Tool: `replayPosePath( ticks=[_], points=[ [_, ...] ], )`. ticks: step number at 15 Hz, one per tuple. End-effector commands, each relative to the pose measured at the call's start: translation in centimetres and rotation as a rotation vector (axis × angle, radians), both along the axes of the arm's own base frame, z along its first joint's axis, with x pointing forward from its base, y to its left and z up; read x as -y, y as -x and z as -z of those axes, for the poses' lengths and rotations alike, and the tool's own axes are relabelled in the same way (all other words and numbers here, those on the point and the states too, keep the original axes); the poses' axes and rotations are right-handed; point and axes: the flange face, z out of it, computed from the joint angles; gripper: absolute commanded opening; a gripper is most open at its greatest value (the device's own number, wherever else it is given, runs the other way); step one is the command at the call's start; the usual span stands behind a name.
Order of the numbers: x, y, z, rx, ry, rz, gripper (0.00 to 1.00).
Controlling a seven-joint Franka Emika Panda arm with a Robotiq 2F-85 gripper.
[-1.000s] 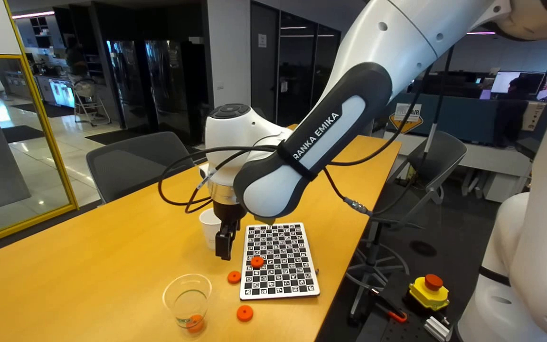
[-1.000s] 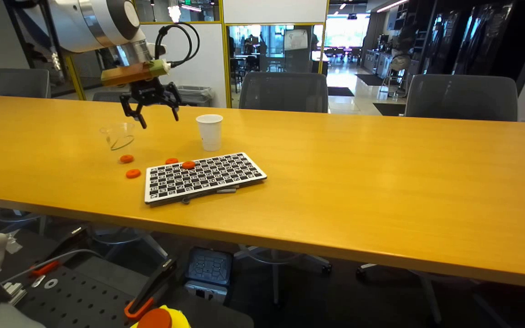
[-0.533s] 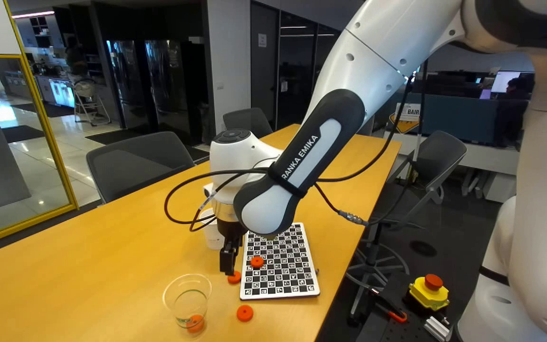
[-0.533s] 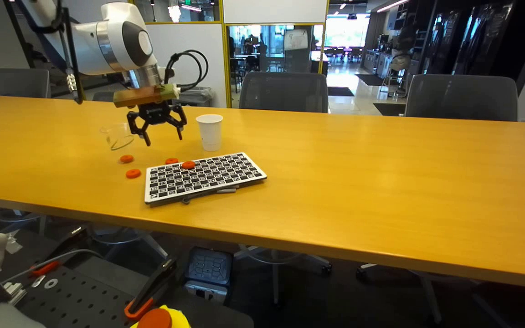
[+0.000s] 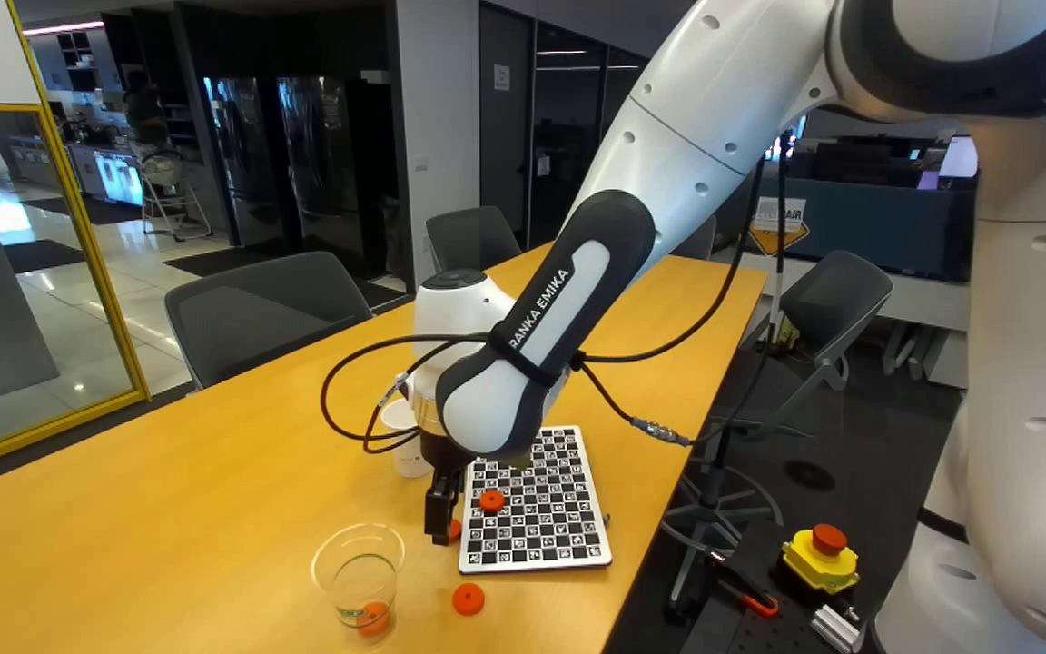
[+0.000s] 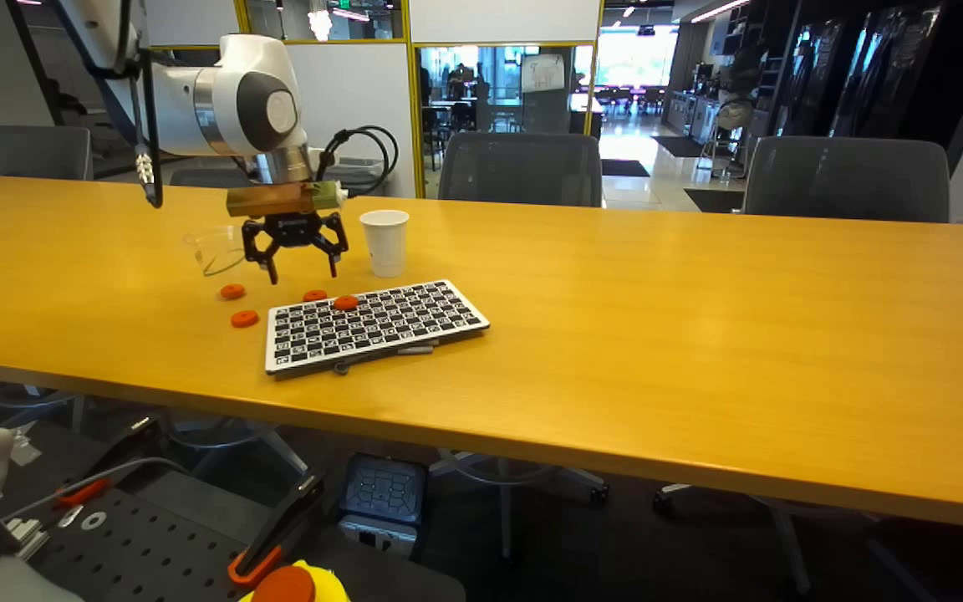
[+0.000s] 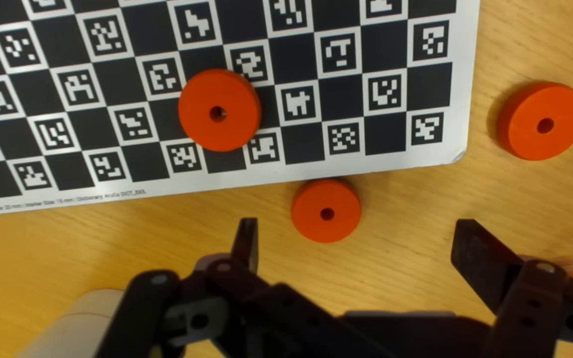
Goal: Put the blue circle into the white cup then the orange circles inside the transparent cup.
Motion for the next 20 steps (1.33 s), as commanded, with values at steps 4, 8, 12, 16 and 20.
replayPosePath(
  ticks=[4,8,12,16,20],
  points=[
    [0.2,-1.6,0.8,-0.023,-0.051,-0.016,1.00],
    [0.4,-2.0,1.4,-0.036,-0.057,-0.012,1.00],
    [0.7,-2.4,2.0,-0.049,-0.061,-0.007,1.00],
    [0.9,-2.6,2.5,-0.058,-0.065,-0.005,1.00],
    [1.1,-2.8,2.8,-0.069,-0.065,0.001,0.87]
  ],
)
